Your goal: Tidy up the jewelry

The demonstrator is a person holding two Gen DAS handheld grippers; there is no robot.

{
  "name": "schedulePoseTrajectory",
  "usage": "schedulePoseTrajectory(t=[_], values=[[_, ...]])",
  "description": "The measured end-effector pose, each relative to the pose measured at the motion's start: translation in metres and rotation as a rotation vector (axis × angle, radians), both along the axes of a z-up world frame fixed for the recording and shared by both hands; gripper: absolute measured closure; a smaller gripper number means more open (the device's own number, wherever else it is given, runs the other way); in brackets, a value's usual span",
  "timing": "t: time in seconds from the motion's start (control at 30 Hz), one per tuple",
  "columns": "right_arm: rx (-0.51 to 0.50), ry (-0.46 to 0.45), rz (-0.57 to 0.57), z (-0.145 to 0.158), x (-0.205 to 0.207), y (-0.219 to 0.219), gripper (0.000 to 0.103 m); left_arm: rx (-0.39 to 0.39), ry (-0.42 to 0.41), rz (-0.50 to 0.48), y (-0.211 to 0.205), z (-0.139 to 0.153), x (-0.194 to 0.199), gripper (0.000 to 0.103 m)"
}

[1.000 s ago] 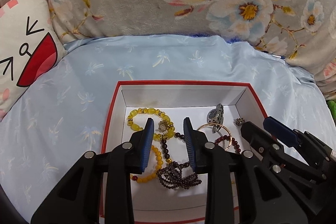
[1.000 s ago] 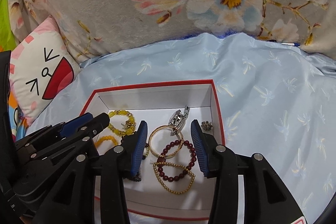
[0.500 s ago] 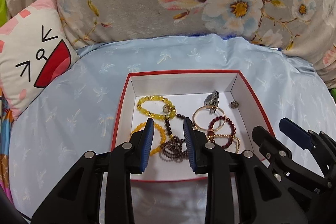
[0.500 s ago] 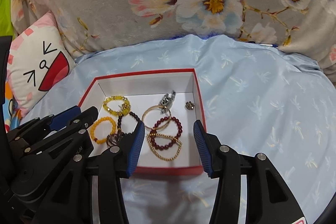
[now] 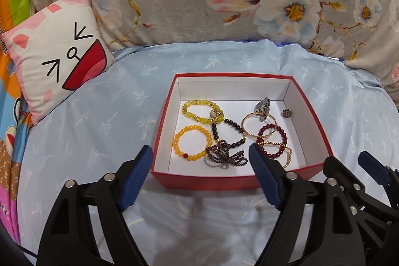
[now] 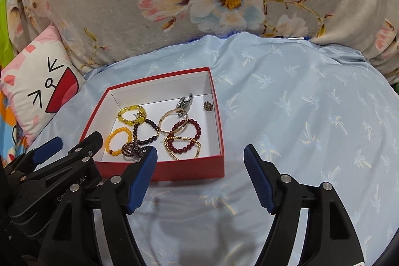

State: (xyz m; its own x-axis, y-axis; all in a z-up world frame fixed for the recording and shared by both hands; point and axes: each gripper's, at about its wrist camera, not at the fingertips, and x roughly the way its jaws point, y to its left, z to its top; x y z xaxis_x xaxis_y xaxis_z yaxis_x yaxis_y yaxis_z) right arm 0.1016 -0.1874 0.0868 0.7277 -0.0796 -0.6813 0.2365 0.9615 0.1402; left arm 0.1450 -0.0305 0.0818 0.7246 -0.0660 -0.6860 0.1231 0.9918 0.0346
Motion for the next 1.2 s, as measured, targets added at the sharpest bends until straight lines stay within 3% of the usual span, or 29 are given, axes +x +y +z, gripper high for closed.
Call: schedulePoseTrajectory(t=[0.4,1.2], values=[[-0.113,0.003,-0.02,0.007,-0.025,0.014,0.027,-0.003,0.02,0.034,0.01,-0.004,-0.024,0.021],[-0.117,0.012,-0.022,0.008,-0.042,0.016,0.027,-0.026,0.05,0.05,0.016,-0.007,-0.037,0.021]])
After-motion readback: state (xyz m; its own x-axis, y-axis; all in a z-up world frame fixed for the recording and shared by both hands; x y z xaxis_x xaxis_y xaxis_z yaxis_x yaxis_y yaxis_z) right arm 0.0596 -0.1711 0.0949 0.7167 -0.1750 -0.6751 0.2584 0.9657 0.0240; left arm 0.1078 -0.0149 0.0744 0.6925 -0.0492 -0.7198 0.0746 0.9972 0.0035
